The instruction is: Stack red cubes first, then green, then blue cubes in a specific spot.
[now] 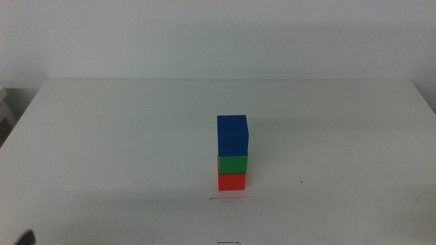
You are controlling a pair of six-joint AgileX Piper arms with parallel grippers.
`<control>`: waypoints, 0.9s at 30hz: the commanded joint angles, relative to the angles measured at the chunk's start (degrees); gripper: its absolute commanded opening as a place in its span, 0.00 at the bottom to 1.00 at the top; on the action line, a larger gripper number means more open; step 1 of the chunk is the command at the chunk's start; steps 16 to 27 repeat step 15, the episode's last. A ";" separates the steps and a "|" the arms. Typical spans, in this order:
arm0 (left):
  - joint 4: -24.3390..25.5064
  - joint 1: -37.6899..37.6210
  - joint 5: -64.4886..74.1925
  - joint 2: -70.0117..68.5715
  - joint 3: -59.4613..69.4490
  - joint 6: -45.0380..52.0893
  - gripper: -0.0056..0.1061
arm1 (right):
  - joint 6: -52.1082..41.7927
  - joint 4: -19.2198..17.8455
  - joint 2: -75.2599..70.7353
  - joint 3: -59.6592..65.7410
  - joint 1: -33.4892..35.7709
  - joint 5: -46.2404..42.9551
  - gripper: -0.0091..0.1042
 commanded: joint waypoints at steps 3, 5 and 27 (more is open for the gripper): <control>-0.20 0.14 -8.26 -1.52 3.40 -0.70 0.79 | -0.66 0.59 -0.83 2.15 -1.63 -10.91 0.80; -0.38 0.14 -8.23 -1.52 4.30 -0.70 0.79 | -0.66 0.59 -0.83 3.62 -1.63 -13.06 0.80; -1.37 0.14 -8.80 -1.45 4.20 -0.70 0.79 | -0.66 0.59 -0.83 5.54 -1.63 -12.84 0.80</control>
